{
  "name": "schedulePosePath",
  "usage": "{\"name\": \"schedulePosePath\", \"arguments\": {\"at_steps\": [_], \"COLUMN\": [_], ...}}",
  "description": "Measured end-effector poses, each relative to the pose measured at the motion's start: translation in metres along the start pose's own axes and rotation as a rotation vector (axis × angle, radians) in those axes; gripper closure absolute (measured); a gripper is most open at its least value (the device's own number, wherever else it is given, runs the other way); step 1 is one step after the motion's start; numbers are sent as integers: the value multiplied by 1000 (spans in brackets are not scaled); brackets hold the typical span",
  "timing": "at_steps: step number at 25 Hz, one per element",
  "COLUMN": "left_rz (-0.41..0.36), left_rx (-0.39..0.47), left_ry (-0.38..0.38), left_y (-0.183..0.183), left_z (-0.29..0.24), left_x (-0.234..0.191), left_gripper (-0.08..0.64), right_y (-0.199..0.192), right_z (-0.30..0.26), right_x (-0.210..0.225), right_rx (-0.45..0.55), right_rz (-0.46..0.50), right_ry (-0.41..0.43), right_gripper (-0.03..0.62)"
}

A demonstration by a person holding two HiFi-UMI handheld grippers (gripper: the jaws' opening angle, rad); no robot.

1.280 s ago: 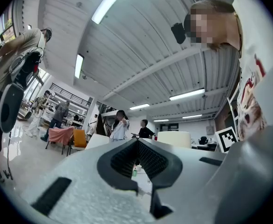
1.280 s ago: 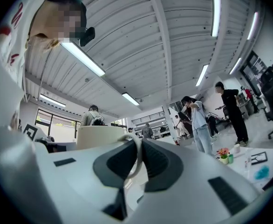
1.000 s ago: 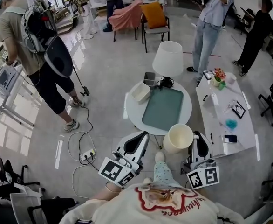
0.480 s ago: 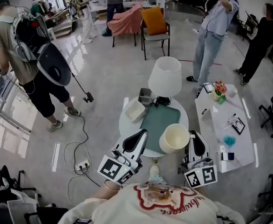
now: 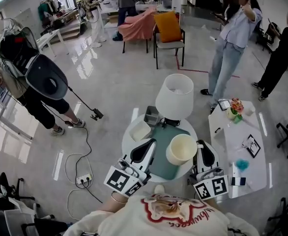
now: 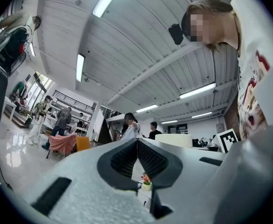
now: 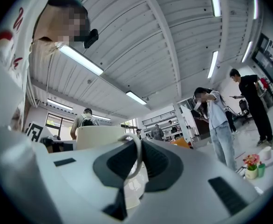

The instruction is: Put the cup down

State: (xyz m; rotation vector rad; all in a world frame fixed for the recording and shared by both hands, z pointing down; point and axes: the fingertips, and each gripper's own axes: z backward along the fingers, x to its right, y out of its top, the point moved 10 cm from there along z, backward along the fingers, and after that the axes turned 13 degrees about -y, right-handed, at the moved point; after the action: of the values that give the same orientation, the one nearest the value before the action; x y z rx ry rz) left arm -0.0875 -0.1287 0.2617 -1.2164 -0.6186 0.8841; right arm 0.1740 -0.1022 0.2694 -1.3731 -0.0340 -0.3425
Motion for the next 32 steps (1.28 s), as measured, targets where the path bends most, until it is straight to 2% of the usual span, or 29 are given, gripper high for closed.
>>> {"name": "schedulePosePath", "arguments": {"at_steps": [8, 14, 16, 20, 32], "left_rz": [8, 14, 19, 27, 97], "left_rx": [-15, -37, -43, -64, -117], "left_ry": [11, 13, 16, 14, 2], "left_y": [4, 9, 8, -1, -37], "left_z": [12, 19, 21, 21, 11], "left_x": [-23, -41, -45, -52, -59], "left_gripper": [543, 543, 543, 543, 543], "right_y": [-1, -8, -13, -27, -74], "right_z": [-23, -29, -31, -32, -42], "right_x": [-6, -12, -13, -12, 0], "right_rx": [41, 79, 76, 66, -15], "right_rz": [-8, 47, 52, 127, 118], "right_ry": [26, 116, 129, 143, 128], "right_gripper": [545, 545, 545, 545, 545]}}
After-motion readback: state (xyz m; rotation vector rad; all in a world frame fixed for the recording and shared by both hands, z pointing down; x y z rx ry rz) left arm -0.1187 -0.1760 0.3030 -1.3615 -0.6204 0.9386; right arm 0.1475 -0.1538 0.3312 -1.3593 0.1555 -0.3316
